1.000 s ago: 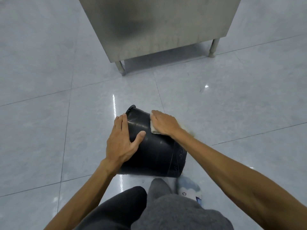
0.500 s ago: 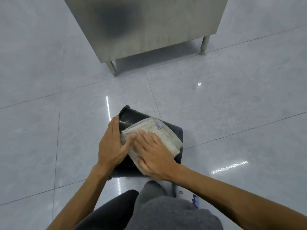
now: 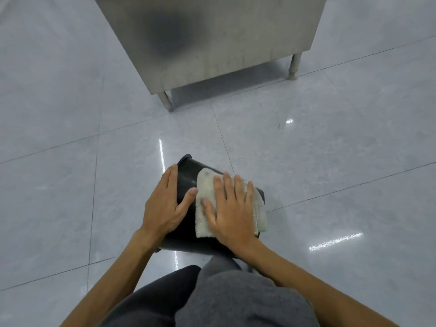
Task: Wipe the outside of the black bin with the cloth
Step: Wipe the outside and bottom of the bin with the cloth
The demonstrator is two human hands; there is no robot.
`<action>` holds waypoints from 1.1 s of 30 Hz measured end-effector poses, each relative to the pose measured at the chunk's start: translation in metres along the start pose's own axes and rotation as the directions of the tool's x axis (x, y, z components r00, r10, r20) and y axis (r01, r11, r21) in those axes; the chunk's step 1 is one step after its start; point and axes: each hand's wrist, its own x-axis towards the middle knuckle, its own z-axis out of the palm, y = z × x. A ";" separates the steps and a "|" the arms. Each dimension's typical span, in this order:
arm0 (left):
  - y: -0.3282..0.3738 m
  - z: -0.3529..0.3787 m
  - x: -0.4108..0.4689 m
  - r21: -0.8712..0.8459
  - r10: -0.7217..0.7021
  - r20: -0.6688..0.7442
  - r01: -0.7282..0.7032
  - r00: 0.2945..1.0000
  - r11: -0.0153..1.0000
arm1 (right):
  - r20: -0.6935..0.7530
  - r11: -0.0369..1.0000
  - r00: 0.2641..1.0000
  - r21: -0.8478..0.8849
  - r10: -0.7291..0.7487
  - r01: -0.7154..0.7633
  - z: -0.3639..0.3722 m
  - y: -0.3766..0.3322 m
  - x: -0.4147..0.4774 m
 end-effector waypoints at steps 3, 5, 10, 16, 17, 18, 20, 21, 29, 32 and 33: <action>0.003 -0.002 0.011 0.023 0.041 0.050 -0.042 0.998 0.999 | -0.142 0.992 0.982 -0.049 -0.125 0.119 0.014 -0.003 -0.032; 0.003 -0.003 0.014 0.027 0.040 0.084 -0.042 0.996 0.999 | -0.219 0.972 0.951 -0.137 -0.219 0.193 0.023 0.000 -0.046; 0.001 -0.002 0.020 0.043 -0.008 0.124 0.003 0.992 0.999 | -0.211 0.921 0.914 -0.266 -0.345 0.286 0.033 0.002 -0.054; -0.008 0.007 0.019 0.199 0.044 0.061 -0.056 0.997 0.978 | -0.112 0.950 0.956 -0.188 -0.272 0.249 0.027 -0.006 -0.043; -0.009 0.008 0.019 0.203 0.038 0.058 -0.049 0.998 0.978 | -0.094 0.956 0.960 -0.159 -0.265 0.248 0.025 -0.005 -0.039; -0.009 0.008 0.018 0.201 0.036 0.047 -0.045 0.998 0.979 | -0.077 0.960 0.962 -0.132 -0.260 0.249 0.022 -0.002 -0.034; -0.009 0.011 0.016 0.179 0.038 0.021 -0.041 0.999 0.983 | -0.046 0.970 0.972 -0.090 -0.231 0.226 0.015 0.003 -0.021; -0.009 0.011 0.015 0.169 0.036 0.016 -0.038 0.999 0.985 | -0.024 0.978 0.980 -0.070 -0.200 0.198 0.010 0.005 -0.014; -0.008 0.013 0.000 0.126 -0.011 -0.024 0.014 1.000 0.992 | 0.511 0.966 0.845 0.101 0.156 -0.239 -0.007 0.034 0.091; -0.005 0.013 0.003 0.125 -0.045 -0.015 0.047 0.999 0.991 | 0.589 0.956 0.786 0.074 0.188 -0.284 -0.003 0.038 0.110; -0.005 0.013 0.004 0.117 -0.058 -0.008 0.059 0.998 0.991 | 0.570 0.961 0.801 0.070 0.182 -0.268 0.001 0.035 0.112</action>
